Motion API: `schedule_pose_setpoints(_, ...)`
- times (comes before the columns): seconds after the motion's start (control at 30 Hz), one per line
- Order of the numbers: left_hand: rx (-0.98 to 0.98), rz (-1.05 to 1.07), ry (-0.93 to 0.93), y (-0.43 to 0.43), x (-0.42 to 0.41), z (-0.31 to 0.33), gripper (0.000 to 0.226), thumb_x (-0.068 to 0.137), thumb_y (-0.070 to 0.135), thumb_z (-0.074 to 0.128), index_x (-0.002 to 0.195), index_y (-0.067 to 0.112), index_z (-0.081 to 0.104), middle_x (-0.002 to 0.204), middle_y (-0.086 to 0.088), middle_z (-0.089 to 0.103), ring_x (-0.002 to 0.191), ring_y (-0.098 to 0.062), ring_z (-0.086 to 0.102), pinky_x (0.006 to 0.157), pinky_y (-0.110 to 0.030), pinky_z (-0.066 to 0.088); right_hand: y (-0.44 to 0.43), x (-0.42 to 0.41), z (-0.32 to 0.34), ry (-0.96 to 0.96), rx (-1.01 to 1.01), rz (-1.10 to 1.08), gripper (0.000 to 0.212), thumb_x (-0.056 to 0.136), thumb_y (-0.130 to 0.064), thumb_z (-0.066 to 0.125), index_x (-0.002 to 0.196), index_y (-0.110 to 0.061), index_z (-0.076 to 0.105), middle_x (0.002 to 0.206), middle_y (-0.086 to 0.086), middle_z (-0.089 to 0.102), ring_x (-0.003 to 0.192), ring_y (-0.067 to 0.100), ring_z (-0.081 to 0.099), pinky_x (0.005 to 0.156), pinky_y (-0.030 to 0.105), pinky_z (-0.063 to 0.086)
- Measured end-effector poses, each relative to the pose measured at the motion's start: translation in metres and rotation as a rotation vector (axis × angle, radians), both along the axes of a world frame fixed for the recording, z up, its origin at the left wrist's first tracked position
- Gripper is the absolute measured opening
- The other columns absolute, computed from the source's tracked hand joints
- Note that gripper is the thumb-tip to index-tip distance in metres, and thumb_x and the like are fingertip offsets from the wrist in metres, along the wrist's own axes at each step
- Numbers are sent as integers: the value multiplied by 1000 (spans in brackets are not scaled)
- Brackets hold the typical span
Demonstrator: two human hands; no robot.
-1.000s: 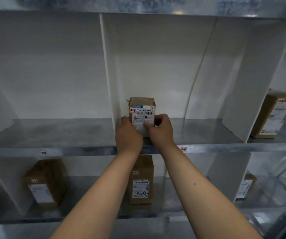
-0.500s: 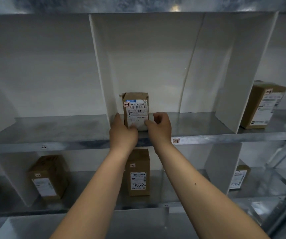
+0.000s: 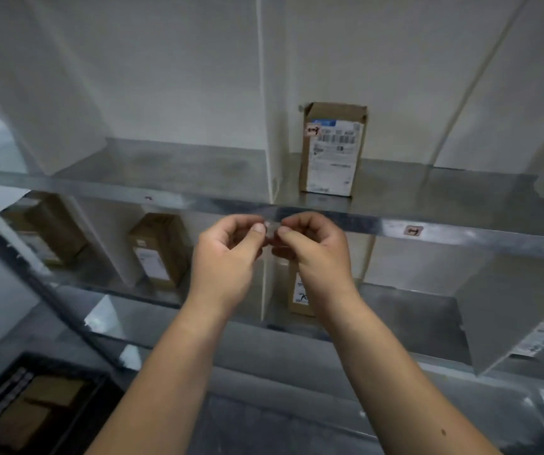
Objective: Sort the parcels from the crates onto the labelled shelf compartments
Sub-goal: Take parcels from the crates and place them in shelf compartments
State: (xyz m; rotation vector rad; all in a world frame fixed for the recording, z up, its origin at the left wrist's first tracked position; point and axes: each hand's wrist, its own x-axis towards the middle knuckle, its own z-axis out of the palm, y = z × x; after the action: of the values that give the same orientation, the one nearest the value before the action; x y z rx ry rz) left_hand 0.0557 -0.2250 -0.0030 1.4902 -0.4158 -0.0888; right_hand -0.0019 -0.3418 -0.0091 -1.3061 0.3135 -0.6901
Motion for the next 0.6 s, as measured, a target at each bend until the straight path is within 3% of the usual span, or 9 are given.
schedule_pose_setpoints(0.23, 7, 198, 42, 105, 34, -19, 13, 102, 9, 62, 95, 10, 73, 94, -21, 76, 85, -33, 72, 79, -40, 62, 102, 60, -23, 75, -29, 265, 19, 92, 8, 67, 83, -8, 64, 74, 12, 66, 72, 27, 63, 67, 33, 54)
schedule_pose_setpoints(0.3, 11, 244, 53, 140, 48, -28, 17, 101, 9, 64, 90, 15, 74, 92, -21, 77, 83, -32, 73, 78, -43, 63, 137, 80, -34, 97, -36, 337, 19, 92, 8, 66, 81, -8, 64, 71, 11, 65, 69, 24, 62, 66, 33, 54)
schedule_pose_setpoints(0.37, 23, 292, 93, 179, 63, -40, 18, 101, 9, 64, 89, 15, 75, 85, -14, 77, 79, -26, 73, 75, -36, 64, 174, 102, -44, 133, -29, 405, 18, 92, 8, 65, 81, -7, 63, 70, 11, 64, 65, 22, 61, 64, 32, 55)
schedule_pose_setpoints(0.5, 15, 372, 235, 264, 97, -67, 16, 104, 12, 60, 96, 12, 74, 97, -19, 77, 94, -37, 76, 84, -40, 64, 255, 149, -59, 224, -80, 541, 16, 89, 4, 67, 78, -7, 65, 70, 16, 62, 61, 21, 58, 69, 41, 51)
schedule_pose_setpoints(0.6, -21, 464, 304, 330, 120, -84, 18, 105, 13, 59, 95, 14, 74, 101, -19, 77, 97, -40, 76, 82, -36, 62, 315, 183, -68, 285, -62, 659, 14, 91, 7, 65, 83, -4, 62, 74, 19, 59, 54, 17, 55, 58, 31, 49)
